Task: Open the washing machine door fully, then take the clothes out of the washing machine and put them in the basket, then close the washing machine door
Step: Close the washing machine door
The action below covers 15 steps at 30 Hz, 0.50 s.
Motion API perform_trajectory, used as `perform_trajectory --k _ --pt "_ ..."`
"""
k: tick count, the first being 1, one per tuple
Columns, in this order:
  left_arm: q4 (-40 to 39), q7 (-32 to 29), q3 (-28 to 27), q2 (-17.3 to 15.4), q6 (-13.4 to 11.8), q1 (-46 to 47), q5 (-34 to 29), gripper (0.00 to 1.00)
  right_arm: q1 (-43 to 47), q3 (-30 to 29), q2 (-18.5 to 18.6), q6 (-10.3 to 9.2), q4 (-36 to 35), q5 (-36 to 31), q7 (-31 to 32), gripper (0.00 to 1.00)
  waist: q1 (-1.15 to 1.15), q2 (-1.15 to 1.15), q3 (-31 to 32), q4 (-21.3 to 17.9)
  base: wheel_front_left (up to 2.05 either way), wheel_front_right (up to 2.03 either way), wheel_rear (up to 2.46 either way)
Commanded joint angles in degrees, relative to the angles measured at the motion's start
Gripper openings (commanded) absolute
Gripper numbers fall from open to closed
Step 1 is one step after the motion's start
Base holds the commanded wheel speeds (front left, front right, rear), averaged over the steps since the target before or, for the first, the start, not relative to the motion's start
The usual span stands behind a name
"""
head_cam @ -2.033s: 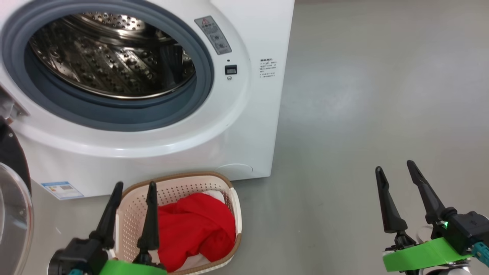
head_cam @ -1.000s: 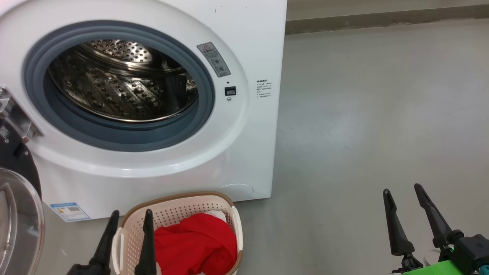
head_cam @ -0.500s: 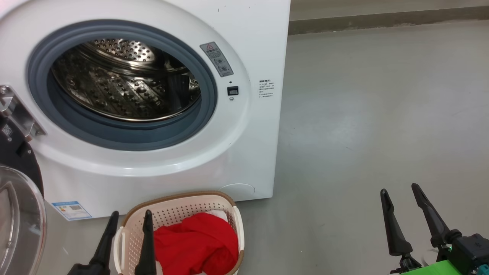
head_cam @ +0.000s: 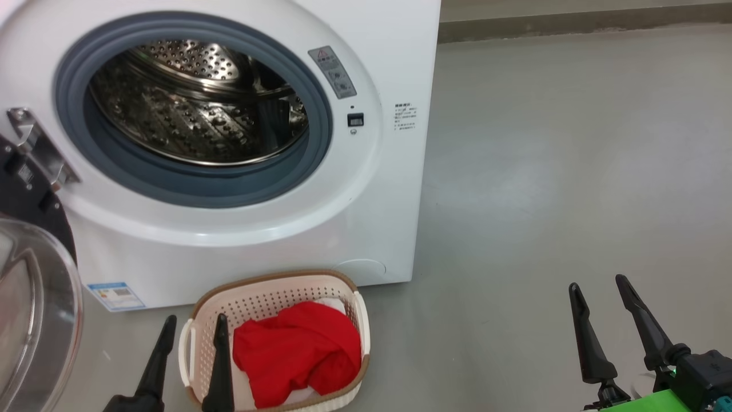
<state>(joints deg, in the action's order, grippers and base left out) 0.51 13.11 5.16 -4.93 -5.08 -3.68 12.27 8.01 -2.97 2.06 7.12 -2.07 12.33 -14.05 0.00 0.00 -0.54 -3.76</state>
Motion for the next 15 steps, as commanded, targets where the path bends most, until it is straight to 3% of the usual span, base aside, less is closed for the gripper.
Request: perform_trajectory --k 1,15 --pt "-1.88 0.09 -1.63 -1.00 -0.36 0.87 -0.39 1.00 -0.89 1.42 0.82 0.36 -1.74 -0.59 -0.01 1.00 0.00 0.00 -0.15 0.10 -1.45 1.42 0.03" --pt "-1.99 0.30 -1.41 -1.27 -0.91 1.10 -0.05 1.00 -1.37 1.30 0.82 0.36 -1.88 -0.69 0.18 1.00 0.00 0.00 -0.64 0.31 -1.00 0.97 0.04"
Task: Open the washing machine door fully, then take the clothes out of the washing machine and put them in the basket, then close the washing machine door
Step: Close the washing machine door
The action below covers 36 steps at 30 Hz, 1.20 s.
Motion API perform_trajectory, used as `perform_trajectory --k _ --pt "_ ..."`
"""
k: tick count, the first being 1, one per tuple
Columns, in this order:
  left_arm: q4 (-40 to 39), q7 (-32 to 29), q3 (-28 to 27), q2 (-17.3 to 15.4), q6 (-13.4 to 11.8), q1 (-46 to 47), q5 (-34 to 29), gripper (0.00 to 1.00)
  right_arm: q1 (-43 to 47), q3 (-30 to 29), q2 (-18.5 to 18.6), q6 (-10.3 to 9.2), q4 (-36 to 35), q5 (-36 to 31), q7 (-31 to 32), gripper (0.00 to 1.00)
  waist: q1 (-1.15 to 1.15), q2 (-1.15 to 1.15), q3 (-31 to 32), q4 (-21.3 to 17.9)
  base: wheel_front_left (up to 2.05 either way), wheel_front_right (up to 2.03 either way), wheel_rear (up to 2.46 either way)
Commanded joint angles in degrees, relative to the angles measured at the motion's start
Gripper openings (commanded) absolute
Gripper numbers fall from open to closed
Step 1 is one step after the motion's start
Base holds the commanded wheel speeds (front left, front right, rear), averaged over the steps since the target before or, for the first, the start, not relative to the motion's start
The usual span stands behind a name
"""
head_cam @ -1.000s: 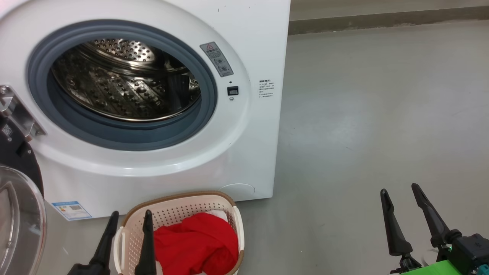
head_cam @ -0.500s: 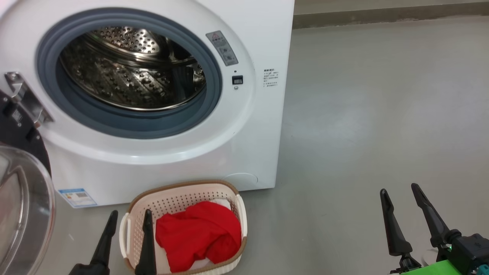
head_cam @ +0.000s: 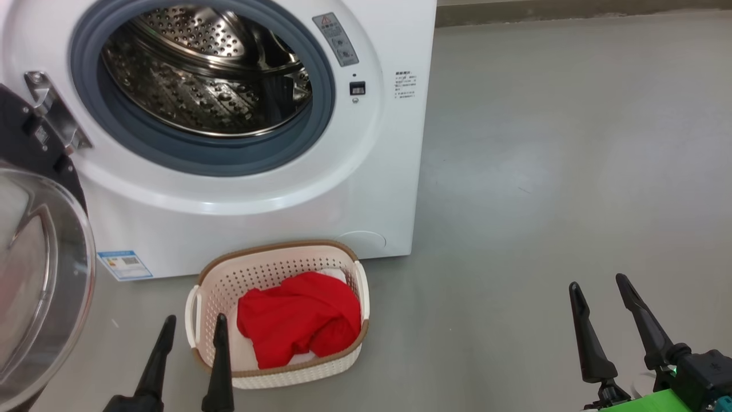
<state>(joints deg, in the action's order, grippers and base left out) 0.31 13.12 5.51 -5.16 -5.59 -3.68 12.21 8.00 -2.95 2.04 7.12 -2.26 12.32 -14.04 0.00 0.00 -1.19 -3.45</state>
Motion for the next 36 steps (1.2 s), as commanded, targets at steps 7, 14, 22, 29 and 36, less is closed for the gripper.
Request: perform_trajectory --k 7,14,22,29,36 --pt "-2.31 0.57 -1.21 -1.43 0.07 1.39 0.12 1.00 -1.61 1.35 0.84 0.36 -1.58 -0.52 0.17 1.00 0.00 0.00 -0.24 0.11 -1.52 1.42 0.10" --pt "-2.28 0.43 -0.50 -2.01 -0.20 1.49 -0.73 1.00 -1.71 1.31 0.84 0.36 -1.39 -0.45 0.13 1.00 0.00 0.00 -0.22 0.53 -0.60 0.60 0.00" --pt "-2.89 0.08 0.32 -1.97 -1.44 1.63 -1.80 1.00 -1.89 1.71 0.84 0.36 -1.23 -0.42 0.07 1.00 0.00 0.00 -0.16 2.34 -0.01 0.01 0.00" --pt "-4.19 0.14 0.20 -2.01 -2.71 1.37 -2.28 1.00 -2.00 2.23 0.84 0.36 -1.13 -0.51 0.04 1.00 0.00 0.00 0.10 5.96 0.00 0.00 0.00" --pt "-5.32 -0.10 -0.02 -2.21 -3.46 1.07 -2.32 1.00 -2.28 3.15 0.84 0.36 -1.19 -0.57 0.23 1.00 0.00 0.00 0.54 9.88 0.00 0.00 0.00"
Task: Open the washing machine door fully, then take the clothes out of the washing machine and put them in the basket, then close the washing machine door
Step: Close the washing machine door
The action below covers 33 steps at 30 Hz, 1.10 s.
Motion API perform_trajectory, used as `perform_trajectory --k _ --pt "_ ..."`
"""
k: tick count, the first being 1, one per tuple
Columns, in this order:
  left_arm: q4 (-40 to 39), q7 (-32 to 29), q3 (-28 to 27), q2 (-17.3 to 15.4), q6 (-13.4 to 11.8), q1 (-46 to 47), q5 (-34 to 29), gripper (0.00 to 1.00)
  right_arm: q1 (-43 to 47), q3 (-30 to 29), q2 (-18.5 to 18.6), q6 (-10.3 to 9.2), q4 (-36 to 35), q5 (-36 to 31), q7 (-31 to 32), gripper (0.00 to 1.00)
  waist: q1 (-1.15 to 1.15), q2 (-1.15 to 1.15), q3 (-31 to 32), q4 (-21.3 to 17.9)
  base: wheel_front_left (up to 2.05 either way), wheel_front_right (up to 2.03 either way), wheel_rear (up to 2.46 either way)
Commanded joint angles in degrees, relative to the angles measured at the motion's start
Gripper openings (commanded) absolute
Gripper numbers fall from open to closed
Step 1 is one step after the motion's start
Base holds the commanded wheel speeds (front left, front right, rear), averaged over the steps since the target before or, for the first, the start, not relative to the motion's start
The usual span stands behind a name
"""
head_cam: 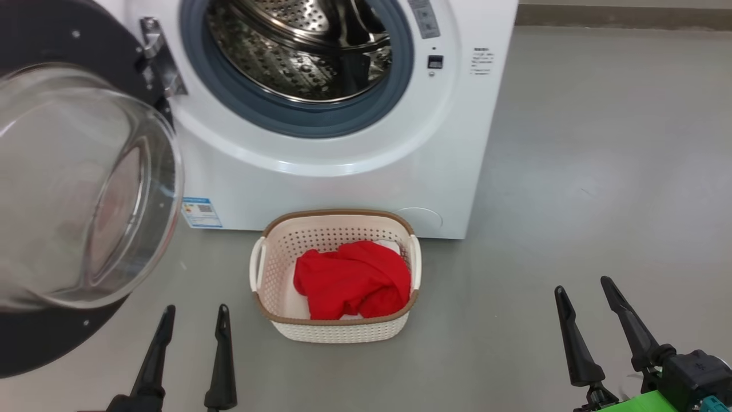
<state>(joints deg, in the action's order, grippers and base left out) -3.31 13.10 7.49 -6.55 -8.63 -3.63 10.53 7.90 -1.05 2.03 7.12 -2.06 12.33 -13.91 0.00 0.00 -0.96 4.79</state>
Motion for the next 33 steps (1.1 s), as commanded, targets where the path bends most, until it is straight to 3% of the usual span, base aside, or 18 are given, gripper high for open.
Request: perform_trajectory --k 1,18,33 --pt "-1.88 -0.19 -1.94 -0.82 -0.50 0.92 -0.64 1.00 -2.24 1.42 0.85 0.36 -1.38 -0.57 0.15 1.00 0.00 0.00 0.39 2.32 0.00 0.00 0.00" --pt "-4.25 -0.90 -2.52 -1.15 -2.85 0.13 -0.79 1.00 -3.12 3.66 0.85 0.36 -0.98 -0.67 0.49 1.00 0.00 0.00 0.20 14.51 0.00 0.00 0.00" --pt "-5.28 -0.33 -2.70 -1.39 -4.08 0.37 -0.95 1.00 -3.87 4.34 0.85 0.36 -1.05 -0.95 0.57 1.00 0.00 0.00 -0.85 20.56 0.00 0.00 0.00"
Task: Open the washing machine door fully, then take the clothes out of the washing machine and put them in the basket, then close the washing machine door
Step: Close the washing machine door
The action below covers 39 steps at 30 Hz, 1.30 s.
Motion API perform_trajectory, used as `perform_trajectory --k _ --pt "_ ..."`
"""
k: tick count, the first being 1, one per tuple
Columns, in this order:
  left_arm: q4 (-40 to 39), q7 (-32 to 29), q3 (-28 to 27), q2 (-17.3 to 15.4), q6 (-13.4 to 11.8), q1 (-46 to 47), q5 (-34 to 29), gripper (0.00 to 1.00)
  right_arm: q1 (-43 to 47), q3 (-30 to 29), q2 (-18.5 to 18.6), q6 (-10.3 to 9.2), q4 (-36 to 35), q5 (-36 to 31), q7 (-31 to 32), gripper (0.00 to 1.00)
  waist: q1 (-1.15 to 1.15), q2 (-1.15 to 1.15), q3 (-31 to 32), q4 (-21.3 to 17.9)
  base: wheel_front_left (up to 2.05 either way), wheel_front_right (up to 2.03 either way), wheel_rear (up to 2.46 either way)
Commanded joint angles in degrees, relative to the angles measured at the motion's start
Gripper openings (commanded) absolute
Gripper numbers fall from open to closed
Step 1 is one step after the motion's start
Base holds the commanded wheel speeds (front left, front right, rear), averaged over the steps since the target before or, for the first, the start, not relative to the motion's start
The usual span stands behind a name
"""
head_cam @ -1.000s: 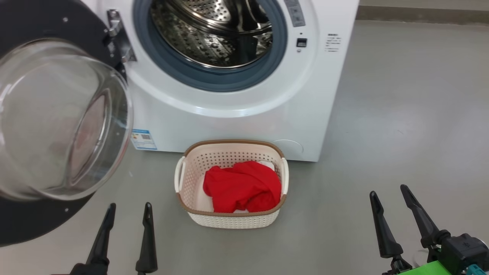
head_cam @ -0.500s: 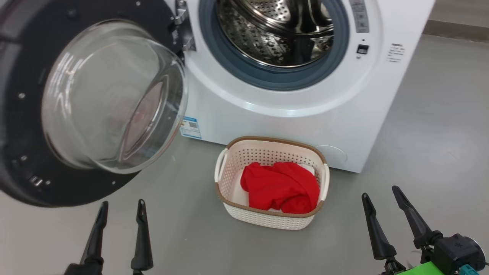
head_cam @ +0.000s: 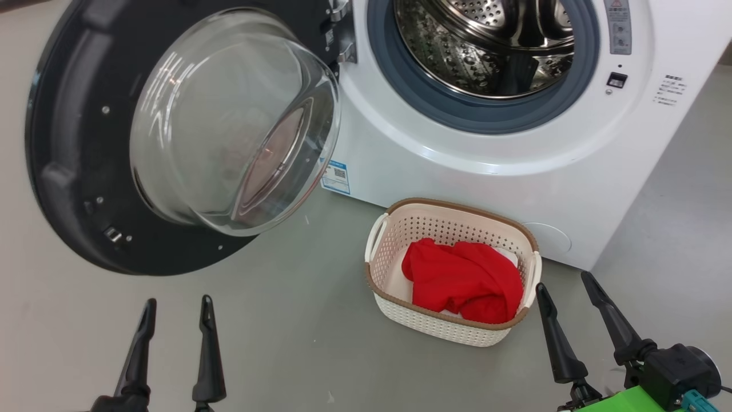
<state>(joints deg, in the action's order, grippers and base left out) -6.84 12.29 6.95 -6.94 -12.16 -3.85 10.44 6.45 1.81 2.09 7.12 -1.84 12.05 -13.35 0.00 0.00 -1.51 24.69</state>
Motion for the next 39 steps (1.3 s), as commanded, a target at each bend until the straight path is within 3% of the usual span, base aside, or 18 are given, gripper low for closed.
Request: perform_trajectory --k 1,7,9,10,11,12,22,32,39 --pt "-1.83 0.58 -2.22 -1.01 -0.64 0.54 -0.84 1.00 -2.50 1.57 0.78 0.36 -1.25 -0.73 0.05 1.00 0.00 0.00 -0.34 0.84 0.00 0.00 0.00" --pt "-2.18 1.09 -2.32 -1.09 -0.99 0.50 -0.91 1.00 -2.91 1.72 0.78 0.36 -1.20 -0.88 0.23 1.00 0.00 0.00 -0.56 1.65 0.00 0.00 0.00" --pt "-2.27 1.26 -2.38 -1.09 -1.16 0.55 -0.97 0.45 -2.98 1.77 0.78 0.36 -1.09 -0.88 0.25 1.00 0.00 0.00 -0.50 1.71 0.00 0.00 0.00" --pt "-2.42 1.39 -2.47 -1.02 -1.28 0.59 -0.93 0.07 -3.00 1.81 0.78 0.36 -1.03 -0.87 0.26 1.00 0.00 0.00 -0.45 1.71 0.00 0.00 0.00" --pt "-2.42 1.39 -2.47 -1.02 -1.28 0.59 -0.93 0.07 -3.00 1.81 0.78 0.36 -1.03 -0.87 0.26 1.00 0.00 0.00 -0.45 1.71 0.00 0.00 0.00" --pt "-2.57 1.49 -2.54 -0.98 -1.34 0.58 -0.87 0.00 -3.01 1.86 0.78 0.36 -0.96 -0.84 0.26 1.00 0.00 0.00 -0.40 1.68 0.00 0.00 0.00" --pt "-5.50 2.51 -6.76 0.73 -0.71 1.73 5.23 0.00 -2.97 1.98 0.78 0.36 -0.73 -0.61 0.19 1.00 0.00 0.00 -0.35 0.49 0.00 0.00 0.00" --pt "-5.18 2.69 -16.30 2.03 3.42 8.45 15.67 0.00 -3.14 1.82 0.78 0.36 -1.28 -1.05 0.85 1.00 0.00 0.00 -1.14 -0.18 0.00 0.00 0.00" --pt "0.61 2.68 -22.23 2.04 7.28 15.39 24.91 0.00 -3.50 1.82 0.78 0.36 -2.20 -1.93 2.08 1.00 0.00 0.00 -2.17 -0.62 0.00 0.00 0.00"
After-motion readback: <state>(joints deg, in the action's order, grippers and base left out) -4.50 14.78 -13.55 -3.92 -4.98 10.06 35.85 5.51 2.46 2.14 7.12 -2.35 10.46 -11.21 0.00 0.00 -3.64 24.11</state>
